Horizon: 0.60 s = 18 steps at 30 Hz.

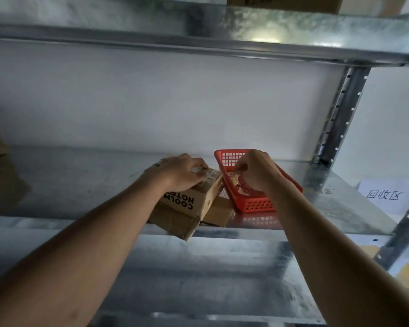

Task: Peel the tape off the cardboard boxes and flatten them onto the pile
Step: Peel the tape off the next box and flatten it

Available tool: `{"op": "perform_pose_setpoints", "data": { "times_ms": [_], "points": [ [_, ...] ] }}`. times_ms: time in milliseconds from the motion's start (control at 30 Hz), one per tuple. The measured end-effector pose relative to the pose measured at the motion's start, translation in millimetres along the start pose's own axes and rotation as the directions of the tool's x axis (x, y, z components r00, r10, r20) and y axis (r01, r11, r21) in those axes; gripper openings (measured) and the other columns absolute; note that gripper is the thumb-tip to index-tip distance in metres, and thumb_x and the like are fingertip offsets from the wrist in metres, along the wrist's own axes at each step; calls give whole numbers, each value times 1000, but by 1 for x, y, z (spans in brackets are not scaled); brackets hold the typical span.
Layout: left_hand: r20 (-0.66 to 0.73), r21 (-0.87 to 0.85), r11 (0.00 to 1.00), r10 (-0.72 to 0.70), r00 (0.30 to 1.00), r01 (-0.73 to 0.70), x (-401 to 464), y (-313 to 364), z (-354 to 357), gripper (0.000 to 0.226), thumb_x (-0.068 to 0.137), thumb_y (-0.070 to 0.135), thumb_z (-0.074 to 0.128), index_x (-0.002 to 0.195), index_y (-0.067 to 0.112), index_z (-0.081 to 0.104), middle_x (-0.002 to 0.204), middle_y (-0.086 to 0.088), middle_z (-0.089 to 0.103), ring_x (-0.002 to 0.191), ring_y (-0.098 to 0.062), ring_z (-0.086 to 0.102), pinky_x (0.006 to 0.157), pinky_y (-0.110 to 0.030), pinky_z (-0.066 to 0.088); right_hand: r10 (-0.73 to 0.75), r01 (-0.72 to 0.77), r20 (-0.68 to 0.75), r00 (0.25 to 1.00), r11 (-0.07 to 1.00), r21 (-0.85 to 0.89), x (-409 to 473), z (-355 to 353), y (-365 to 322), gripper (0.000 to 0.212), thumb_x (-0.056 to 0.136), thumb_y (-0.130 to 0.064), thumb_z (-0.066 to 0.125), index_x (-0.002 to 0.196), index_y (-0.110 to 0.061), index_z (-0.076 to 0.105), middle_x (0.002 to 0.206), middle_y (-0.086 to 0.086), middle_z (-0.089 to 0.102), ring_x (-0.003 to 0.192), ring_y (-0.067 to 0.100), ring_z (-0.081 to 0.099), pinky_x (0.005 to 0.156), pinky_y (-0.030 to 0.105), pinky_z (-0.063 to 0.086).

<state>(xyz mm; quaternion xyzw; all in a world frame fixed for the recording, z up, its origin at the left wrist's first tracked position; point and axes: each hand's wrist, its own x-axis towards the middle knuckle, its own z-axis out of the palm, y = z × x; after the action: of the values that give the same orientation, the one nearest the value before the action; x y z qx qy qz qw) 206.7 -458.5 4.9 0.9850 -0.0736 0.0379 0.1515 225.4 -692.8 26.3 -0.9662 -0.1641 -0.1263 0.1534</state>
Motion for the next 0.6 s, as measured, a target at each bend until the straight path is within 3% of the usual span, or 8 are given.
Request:
{"op": "perform_pose_setpoints", "data": {
  "times_ms": [233, 300, 433, 533, 600],
  "points": [
    [4, -17, 999, -40, 999, 40, -10, 5, 1, 78, 70, 89, 20, 136, 61, 48, 150, 7, 49, 129, -26, 52, 96, -51, 48, -80, 76, 37, 996, 992, 104, 3, -8, 6, 23, 105, -18, 58, 115, -18, 79, 113, 5, 75, 71, 2, 56, 55, 16, 39],
    [10, -18, 999, -43, 999, 43, -10, 6, 1, 78, 68, 90, 20, 136, 61, 48, 151, 6, 47, 130, -27, 51, 97, -52, 47, -81, 77, 23, 996, 988, 130, 3, -10, 5, 23, 105, -19, 59, 116, -19, 78, 116, 5, 74, 78, 8, 61, 61, 20, 43],
    [14, -19, 999, -43, 999, 44, -9, 5, 0, 80, 67, 91, 18, 135, 61, 47, 154, 6, 44, 134, -28, 47, 101, -54, 45, -34, 55, -139, 990, 988, 145, 4, -13, 6, 20, 100, -15, 67, 115, -22, 79, 119, 3, 75, 102, 22, 68, 75, 29, 50],
    [12, -20, 999, -44, 999, 44, -9, 3, 1, 80, 68, 91, 17, 136, 60, 46, 154, 6, 44, 135, -27, 47, 101, -53, 45, -54, 87, -206, 977, 984, 153, 6, -11, 3, 22, 99, -10, 66, 114, -19, 79, 115, 2, 76, 102, 21, 68, 74, 30, 53],
    [28, -14, 999, -38, 999, 38, -8, 2, 1, 69, 80, 85, 22, 140, 58, 46, 155, 5, 43, 136, -27, 45, 101, -52, 43, -113, 146, -196, 974, 976, 162, 7, -8, -4, 23, 98, -9, 66, 113, -21, 78, 113, -1, 77, 94, 14, 67, 69, 20, 50]
  ]
}}
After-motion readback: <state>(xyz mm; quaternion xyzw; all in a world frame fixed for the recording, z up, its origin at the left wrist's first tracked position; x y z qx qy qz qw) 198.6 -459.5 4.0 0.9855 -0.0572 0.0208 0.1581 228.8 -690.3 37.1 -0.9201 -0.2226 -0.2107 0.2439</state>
